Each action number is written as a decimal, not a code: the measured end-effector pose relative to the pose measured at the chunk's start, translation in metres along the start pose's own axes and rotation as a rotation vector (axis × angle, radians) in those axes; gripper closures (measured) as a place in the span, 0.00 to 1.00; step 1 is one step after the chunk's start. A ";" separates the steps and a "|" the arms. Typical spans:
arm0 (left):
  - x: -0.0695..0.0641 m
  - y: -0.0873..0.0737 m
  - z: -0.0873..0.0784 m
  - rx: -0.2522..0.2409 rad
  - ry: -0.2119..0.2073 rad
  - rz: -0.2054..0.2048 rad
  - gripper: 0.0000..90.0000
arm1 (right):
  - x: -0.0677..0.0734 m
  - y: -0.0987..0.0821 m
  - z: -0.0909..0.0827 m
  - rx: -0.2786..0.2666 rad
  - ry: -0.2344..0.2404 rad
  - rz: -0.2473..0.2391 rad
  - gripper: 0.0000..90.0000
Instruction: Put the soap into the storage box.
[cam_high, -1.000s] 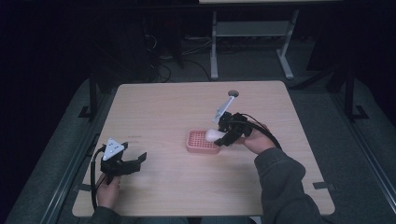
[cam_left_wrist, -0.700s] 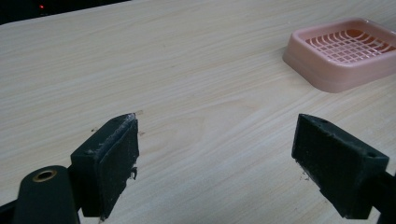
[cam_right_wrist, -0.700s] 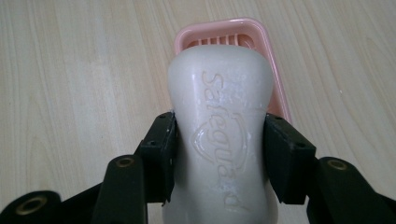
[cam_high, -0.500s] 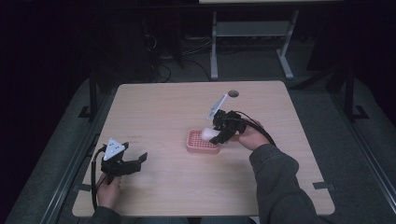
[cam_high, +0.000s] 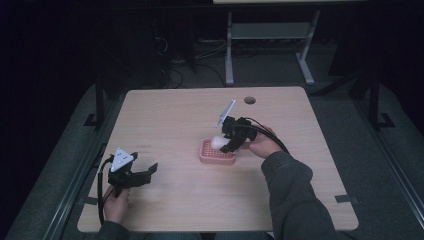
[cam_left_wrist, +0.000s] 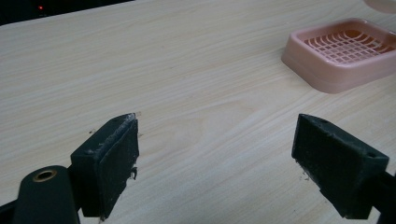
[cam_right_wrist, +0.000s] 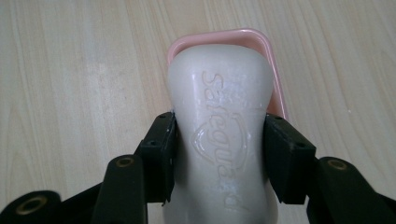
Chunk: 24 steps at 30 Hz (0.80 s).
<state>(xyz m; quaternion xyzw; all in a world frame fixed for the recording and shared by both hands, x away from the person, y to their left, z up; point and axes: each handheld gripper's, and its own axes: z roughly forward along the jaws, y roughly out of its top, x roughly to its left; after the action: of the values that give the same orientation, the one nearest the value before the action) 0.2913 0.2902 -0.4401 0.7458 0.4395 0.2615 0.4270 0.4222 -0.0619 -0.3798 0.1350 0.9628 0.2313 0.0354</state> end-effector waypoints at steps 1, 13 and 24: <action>0.000 0.000 0.000 0.001 0.000 0.002 0.16 | 0.000 0.000 0.001 0.004 0.005 0.003 0.54; 0.000 0.000 0.000 -0.005 -0.001 -0.002 0.16 | -0.005 0.004 0.016 0.018 0.010 0.018 0.54; -0.001 0.000 0.000 -0.005 -0.003 -0.003 0.16 | -0.010 0.006 0.029 0.035 0.011 0.037 0.54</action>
<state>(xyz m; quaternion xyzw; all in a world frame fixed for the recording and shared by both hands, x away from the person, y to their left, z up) 0.2914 0.2894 -0.4398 0.7442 0.4395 0.2608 0.4300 0.4369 -0.0467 -0.4027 0.1522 0.9642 0.2158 0.0234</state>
